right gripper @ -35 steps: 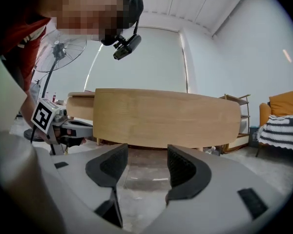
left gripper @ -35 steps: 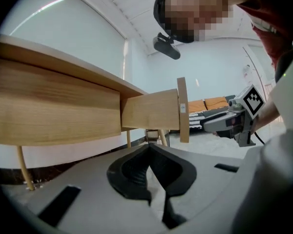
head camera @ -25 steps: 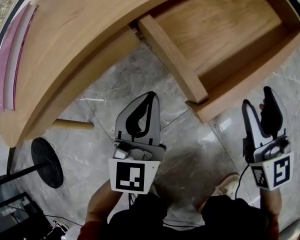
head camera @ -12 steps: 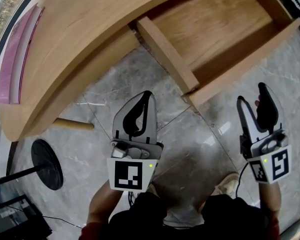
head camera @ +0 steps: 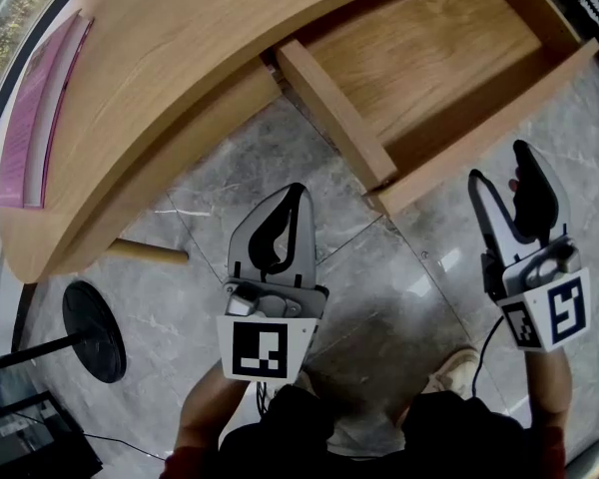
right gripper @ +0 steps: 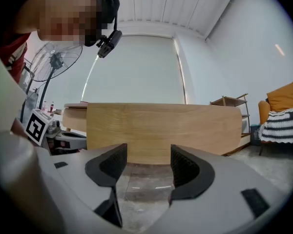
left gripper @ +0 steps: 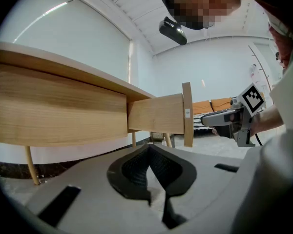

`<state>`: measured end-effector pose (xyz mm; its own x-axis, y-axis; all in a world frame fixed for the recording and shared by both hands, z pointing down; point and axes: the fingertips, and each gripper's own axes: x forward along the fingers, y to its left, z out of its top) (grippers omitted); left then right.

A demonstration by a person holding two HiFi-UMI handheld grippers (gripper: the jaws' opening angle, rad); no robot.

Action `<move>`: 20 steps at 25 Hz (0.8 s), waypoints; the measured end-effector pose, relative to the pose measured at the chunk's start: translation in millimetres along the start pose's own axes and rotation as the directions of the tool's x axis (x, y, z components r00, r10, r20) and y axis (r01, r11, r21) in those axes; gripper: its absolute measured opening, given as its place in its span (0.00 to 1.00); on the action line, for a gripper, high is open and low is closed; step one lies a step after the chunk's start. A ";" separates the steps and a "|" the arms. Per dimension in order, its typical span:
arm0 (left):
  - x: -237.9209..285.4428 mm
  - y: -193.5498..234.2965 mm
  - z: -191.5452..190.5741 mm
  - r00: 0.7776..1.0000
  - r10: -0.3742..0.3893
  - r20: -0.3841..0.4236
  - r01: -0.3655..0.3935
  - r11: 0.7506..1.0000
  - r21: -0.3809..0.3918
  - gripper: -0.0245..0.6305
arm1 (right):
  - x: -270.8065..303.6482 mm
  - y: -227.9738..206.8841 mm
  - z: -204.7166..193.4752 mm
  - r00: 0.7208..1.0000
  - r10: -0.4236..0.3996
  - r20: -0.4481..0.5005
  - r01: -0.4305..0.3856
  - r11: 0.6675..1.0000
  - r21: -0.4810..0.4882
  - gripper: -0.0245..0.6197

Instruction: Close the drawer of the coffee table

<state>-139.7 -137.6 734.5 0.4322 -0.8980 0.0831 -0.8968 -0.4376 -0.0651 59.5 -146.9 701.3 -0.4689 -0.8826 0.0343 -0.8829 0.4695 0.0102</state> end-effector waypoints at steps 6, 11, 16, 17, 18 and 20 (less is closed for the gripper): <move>-0.7 -4.1 -1.4 1.000 -0.010 -0.003 0.010 1.000 -0.005 0.05 | 14.9 -5.7 13.7 1.000 -0.007 0.014 0.007 1.000 0.000 0.46; -1.9 -2.8 -1.7 1.000 -0.013 -0.004 0.012 1.000 -0.011 0.05 | 19.6 -5.6 18.3 1.000 0.013 0.023 -0.013 1.000 -0.009 0.47; -0.7 1.2 -1.5 1.000 -0.010 0.003 0.010 1.000 -0.014 0.05 | 24.5 -1.5 25.5 0.997 0.062 0.038 -0.061 0.998 -0.025 0.49; -0.3 1.5 -1.9 1.000 -0.011 0.002 0.011 1.000 -0.015 0.05 | 24.8 -2.4 25.2 0.997 0.062 0.035 -0.061 0.998 -0.028 0.49; 0.1 1.4 -2.5 1.000 -0.011 0.001 0.011 1.000 -0.015 0.05 | 25.8 -3.0 25.2 0.998 0.061 0.034 -0.060 0.998 -0.028 0.49; 0.5 0.9 -3.2 1.000 -0.012 0.001 0.012 1.000 -0.018 0.05 | 30.9 -3.9 27.1 0.998 0.059 0.035 -0.058 0.998 -0.030 0.49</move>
<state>-140.6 -138.4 737.7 0.4428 -0.8928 0.0825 -0.8932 -0.4473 -0.0466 47.8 -176.7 675.3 -0.5206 -0.8538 0.0001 -0.8531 0.5203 0.0383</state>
